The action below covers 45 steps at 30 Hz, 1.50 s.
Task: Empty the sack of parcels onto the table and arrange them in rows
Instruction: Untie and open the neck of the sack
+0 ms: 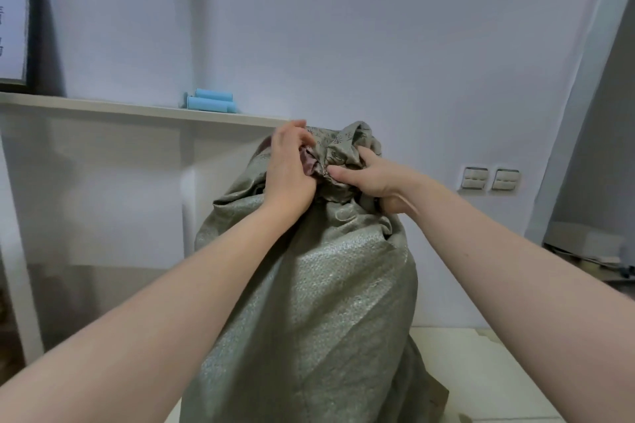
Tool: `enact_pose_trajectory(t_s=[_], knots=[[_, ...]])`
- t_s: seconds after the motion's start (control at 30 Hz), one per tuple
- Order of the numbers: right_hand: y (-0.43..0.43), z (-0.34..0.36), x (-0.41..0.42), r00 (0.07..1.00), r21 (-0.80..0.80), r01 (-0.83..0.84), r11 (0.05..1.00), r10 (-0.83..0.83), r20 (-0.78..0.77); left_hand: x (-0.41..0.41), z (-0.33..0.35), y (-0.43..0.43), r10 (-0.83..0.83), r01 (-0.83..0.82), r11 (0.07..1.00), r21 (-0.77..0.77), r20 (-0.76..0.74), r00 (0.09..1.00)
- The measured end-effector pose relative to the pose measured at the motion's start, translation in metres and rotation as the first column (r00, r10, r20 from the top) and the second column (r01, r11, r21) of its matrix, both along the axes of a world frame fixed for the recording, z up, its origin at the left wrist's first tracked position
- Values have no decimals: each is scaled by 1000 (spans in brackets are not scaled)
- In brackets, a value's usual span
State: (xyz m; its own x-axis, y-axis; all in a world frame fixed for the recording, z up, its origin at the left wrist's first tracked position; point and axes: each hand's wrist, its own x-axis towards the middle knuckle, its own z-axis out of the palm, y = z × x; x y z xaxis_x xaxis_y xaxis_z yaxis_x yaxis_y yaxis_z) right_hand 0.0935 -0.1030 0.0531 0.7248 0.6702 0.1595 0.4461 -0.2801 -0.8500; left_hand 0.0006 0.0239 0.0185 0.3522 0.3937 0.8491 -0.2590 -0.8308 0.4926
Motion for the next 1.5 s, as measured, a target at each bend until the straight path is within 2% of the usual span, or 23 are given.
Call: enact_pose_trajectory(t_s=[0.1, 0.17, 0.2, 0.23, 0.27, 0.3, 0.33, 0.37, 0.4, 0.43, 0.5, 0.63, 0.73, 0.93, 1.0, 1.07, 1.17, 1.23, 1.3, 1.37, 1.4, 1.47, 1.5], knots=[[-7, 0, -5, 974, -29, 80, 996, -72, 213, -6, 2, -8, -52, 57, 998, 22, -189, 981], [-12, -2, -3, 969, 34, 145, 989, -149, 199, -13, 10, -9, -112, 152, 986, 71, -391, 914], [-14, -3, -2, 965, 68, 176, 982, -185, 184, -19, 16, -11, -197, 231, 972, 31, -420, 886], [-15, -5, -1, 962, 84, 204, 975, -216, 168, -25, 23, -11, -299, 305, 951, -46, -378, 876], [-16, -8, 1, 959, 103, 222, 970, -236, 156, -29, 29, -9, -304, 295, 953, -74, -305, 903], [-18, -10, -2, 955, 127, 233, 964, -252, 154, -31, 33, -6, -183, 178, 983, -43, -273, 944], [-20, -12, -3, 948, 154, 243, 958, -268, 171, -32, 33, -2, 28, -23, 1000, 21, -317, 948], [-22, -13, -4, 930, 170, 259, 951, -292, 221, -32, 30, 3, 192, -189, 981, 49, -412, 890], [-25, -14, -7, 897, 182, 273, 945, -318, 306, -33, 25, 6, 233, -269, 963, 11, -535, 812], [-28, -14, -11, 845, 193, 286, 939, -342, 411, -35, 21, 7, 168, -280, 957, -79, -636, 753], [-32, -14, -19, 723, 231, 263, 937, -350, 595, -33, 12, 2, 14, -212, 957, -196, -701, 713], [-40, -4, -27, 623, 338, 257, 906, -422, 659, -31, 10, -25, -94, -23, 978, -206, -542, 835], [-45, 7, -31, 587, 396, 244, 886, -459, 667, -28, 12, -30, -121, 23, 975, -221, -445, 887], [-56, 54, -42, 660, 568, 130, 813, -498, 562, -18, 61, -27, -155, 130, 980, -148, -171, 973], [-59, 51, -35, 666, 456, 157, 876, -434, 606, -18, 59, -29, -86, 70, 994, -84, -213, 973], [-60, 33, -28, 649, 293, 189, 937, -343, 679, -18, 41, -33, 17, -39, 998, -52, -367, 930], [-60, 5, -21, 638, 219, 204, 954, -299, 710, -18, 17, -33, 18, -23, 1000, -4, -487, 873], [-61, -4, -19, 659, 203, 179, 963, -270, 702, -13, 12, -29, 43, 17, 994, 112, -514, 857], [-61, -4, -17, 765, 165, 80, 983, -166, 622, -7, 7, -27, 57, 16, 990, 143, -488, 871], [-61, 3, -24, 919, 230, -44, 972, -51, 391, -3, 4, -28, 56, -5, 993, 118, -434, 899], [-59, 9, -27, 963, 296, -44, 954, -39, 266, -2, 3, -29, 43, -1, 995, 102, -411, 911], [-55, 19, -29, 980, 379, 139, 915, -181, 79, -1, 1, -32, 29, 11, 994, 104, -378, 926], [-55, 20, -28, 947, 327, 283, 902, -317, 53, 0, 0, -34, 28, 17, 993, 117, -374, 927]])
